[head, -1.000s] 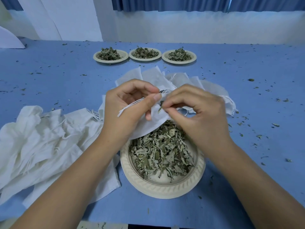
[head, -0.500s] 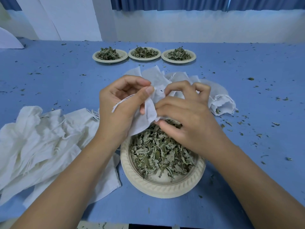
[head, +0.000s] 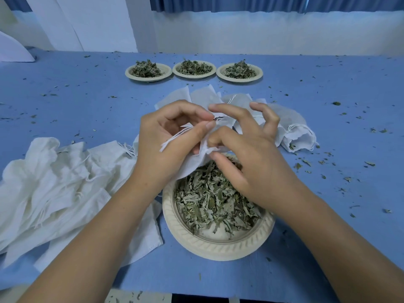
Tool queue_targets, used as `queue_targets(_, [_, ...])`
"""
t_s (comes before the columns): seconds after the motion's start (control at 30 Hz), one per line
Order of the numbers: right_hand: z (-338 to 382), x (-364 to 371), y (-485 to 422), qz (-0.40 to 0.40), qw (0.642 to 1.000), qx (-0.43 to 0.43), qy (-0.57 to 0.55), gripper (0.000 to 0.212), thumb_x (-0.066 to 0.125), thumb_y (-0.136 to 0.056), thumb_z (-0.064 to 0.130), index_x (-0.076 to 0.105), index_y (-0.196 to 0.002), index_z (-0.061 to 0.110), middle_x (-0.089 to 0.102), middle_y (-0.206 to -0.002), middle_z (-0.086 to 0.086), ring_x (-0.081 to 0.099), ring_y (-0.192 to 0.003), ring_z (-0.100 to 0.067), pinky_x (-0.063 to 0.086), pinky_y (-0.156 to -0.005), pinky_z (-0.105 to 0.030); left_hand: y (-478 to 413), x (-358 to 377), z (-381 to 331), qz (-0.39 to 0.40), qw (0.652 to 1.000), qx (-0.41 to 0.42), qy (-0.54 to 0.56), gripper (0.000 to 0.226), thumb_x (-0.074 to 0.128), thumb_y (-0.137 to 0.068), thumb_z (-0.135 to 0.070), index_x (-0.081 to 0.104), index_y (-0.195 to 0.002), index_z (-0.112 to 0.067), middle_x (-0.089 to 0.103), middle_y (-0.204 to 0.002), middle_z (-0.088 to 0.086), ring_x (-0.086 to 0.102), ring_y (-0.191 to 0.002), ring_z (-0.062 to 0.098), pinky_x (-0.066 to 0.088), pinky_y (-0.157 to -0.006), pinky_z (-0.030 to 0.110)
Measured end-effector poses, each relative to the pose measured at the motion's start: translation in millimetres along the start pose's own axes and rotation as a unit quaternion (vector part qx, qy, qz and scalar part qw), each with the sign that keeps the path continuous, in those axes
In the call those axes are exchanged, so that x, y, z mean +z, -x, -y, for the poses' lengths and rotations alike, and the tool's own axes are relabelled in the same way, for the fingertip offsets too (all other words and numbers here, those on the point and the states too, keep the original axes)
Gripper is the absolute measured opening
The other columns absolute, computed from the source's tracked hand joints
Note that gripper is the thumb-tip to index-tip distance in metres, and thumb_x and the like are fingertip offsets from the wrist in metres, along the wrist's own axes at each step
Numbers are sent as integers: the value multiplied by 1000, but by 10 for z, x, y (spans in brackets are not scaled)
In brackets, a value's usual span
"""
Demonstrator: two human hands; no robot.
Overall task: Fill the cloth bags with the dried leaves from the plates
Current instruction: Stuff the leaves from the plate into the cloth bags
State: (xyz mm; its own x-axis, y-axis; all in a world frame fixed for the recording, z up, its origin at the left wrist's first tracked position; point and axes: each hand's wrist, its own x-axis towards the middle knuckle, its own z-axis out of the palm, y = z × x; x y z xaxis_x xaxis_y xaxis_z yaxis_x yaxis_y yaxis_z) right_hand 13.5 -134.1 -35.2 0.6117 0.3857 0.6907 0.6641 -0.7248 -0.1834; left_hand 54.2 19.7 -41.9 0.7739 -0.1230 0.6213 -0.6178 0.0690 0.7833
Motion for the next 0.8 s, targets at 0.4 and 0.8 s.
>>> queue_targets(0.4, [31,-19,13,134,986,41,-95,32,35,-91,43,63,-100,31,59,-108,21,36,-129,-10,10,-113,-51,13,-8,-54,13,1000,16,-2,24,73,-81,-4,73,-79,-29,67,-72,-9,52,-44,8,43,-49,18])
queue_targets(0.8, [-24,53,39,289,950,-13,-117,49,72,-80,40,60,-126,27,56,-120,8,38,-115,-6,25,-104,-20,-91,-158,24,-30,980,86,-178,29,56,-85,7,69,-91,-18,60,-86,1,57,-78,4,42,-69,17])
